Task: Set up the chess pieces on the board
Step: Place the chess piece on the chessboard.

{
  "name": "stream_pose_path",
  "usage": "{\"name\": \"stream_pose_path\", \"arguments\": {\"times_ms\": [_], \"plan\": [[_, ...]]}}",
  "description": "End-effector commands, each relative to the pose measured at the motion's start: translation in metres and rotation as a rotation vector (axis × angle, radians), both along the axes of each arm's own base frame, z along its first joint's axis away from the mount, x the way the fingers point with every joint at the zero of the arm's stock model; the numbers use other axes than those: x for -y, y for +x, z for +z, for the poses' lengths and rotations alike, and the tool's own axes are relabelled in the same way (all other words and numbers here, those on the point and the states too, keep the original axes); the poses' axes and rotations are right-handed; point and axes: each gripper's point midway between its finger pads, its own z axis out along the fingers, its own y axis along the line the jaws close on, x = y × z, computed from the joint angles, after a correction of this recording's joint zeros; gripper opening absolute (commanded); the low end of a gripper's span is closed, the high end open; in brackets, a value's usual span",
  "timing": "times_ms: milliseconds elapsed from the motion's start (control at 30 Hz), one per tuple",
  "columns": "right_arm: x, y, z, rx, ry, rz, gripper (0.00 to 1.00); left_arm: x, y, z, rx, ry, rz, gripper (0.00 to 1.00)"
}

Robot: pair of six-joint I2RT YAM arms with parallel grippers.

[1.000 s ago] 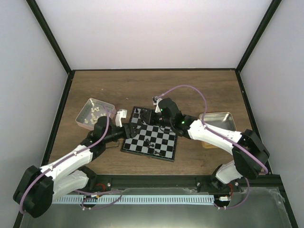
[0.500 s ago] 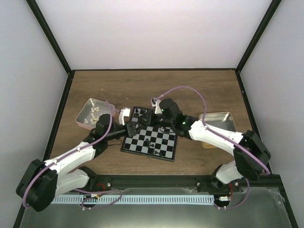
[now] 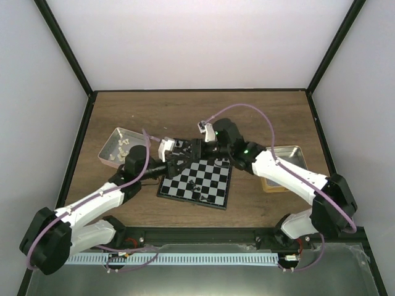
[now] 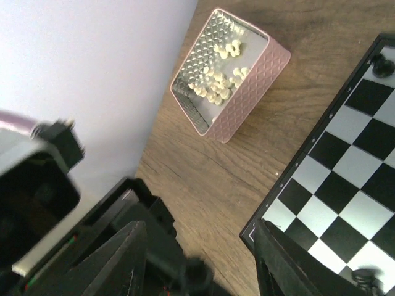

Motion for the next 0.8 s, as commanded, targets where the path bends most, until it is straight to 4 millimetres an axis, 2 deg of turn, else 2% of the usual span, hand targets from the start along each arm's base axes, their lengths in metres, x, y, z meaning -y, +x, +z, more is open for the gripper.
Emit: {"name": "stream_pose_path", "arguments": {"times_ms": [0, 167, 300, 400, 533, 700, 767], "plan": [[0.021, -0.007, 0.038, 0.048, -0.004, 0.099, 0.5, 0.021, -0.019, 0.032, 0.265, 0.021, -0.151, 0.04], [0.043, -0.014, 0.063, 0.094, -0.054, 0.14, 0.51, 0.033, -0.032, 0.035, 0.45, 0.066, -0.262, 0.04], [0.052, -0.037, 0.08, 0.166, -0.058, 0.228, 0.53, 0.034, -0.033, 0.044, 0.565, 0.076, -0.285, 0.04], [0.057, -0.05, 0.08, 0.196, -0.065, 0.285, 0.59, 0.038, -0.042, 0.051, 0.603, 0.075, -0.356, 0.04], [0.058, -0.054, 0.079, 0.212, -0.078, 0.318, 0.6, 0.04, -0.049, 0.062, 0.624, 0.055, -0.389, 0.04], [0.054, -0.053, 0.075, 0.192, -0.086, 0.342, 0.53, 0.041, -0.053, 0.066, 0.628, 0.053, -0.411, 0.04], [0.053, -0.054, 0.075, 0.192, -0.083, 0.357, 0.47, 0.041, -0.053, 0.066, 0.627, 0.058, -0.41, 0.04]]}}
